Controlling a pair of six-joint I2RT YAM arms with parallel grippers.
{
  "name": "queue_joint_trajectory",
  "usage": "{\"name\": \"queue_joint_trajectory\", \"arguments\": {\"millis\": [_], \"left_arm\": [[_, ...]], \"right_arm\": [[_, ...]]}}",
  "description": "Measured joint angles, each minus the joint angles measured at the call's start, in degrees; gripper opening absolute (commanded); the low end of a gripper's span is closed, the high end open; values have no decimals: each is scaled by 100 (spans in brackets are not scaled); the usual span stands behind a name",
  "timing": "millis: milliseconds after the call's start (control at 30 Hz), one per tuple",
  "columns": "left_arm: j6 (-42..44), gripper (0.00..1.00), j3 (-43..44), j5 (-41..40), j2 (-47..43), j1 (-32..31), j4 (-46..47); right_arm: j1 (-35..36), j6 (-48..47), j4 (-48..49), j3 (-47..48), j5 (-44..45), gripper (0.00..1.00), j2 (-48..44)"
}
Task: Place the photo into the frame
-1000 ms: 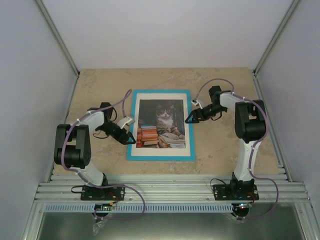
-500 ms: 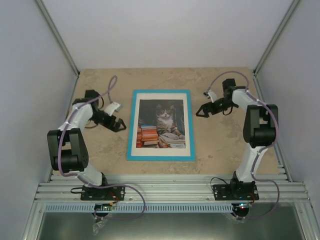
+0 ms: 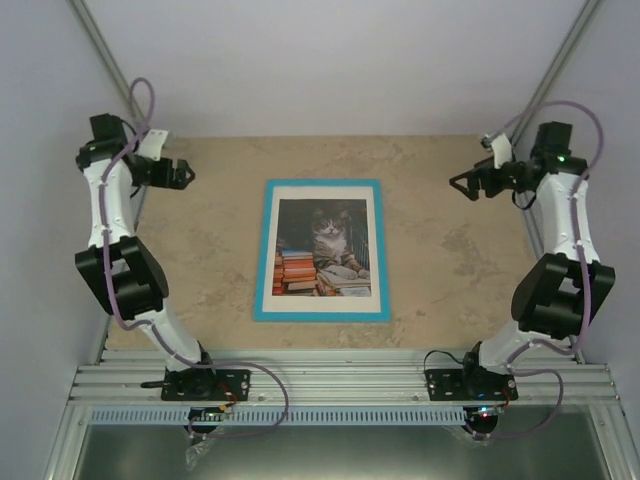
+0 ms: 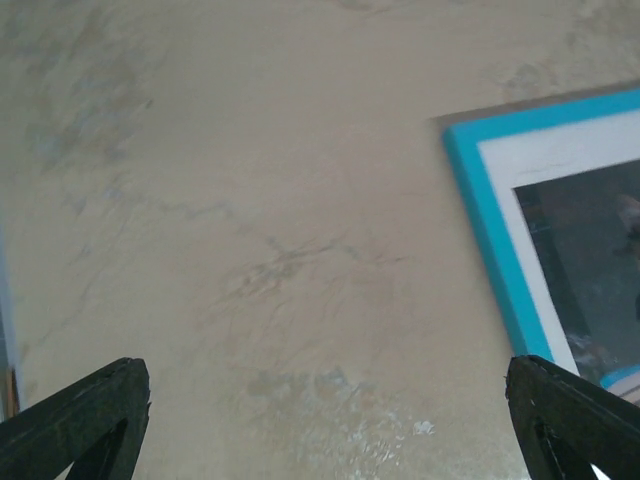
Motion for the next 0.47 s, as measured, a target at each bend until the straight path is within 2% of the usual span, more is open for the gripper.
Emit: {"name": "queue_joint_trajectory", "arguments": {"millis": [100, 200, 333, 467], "left_arm": [[-455, 99, -376, -48, -85, 334, 256], [-835, 99, -1370, -195, -433, 535, 789], [-1128, 99, -2828, -420, -1080, 533, 1287], [-1379, 99, -3530, -647, -1392, 507, 1692]], "right_arm": [[-431, -79, 57, -299, -114, 98, -190], [-743, -109, 129, -918, -184, 98, -343], [-935, -96, 256, -1810, -225, 98, -509], [-929, 9, 404, -2413, -251, 98, -702]]}}
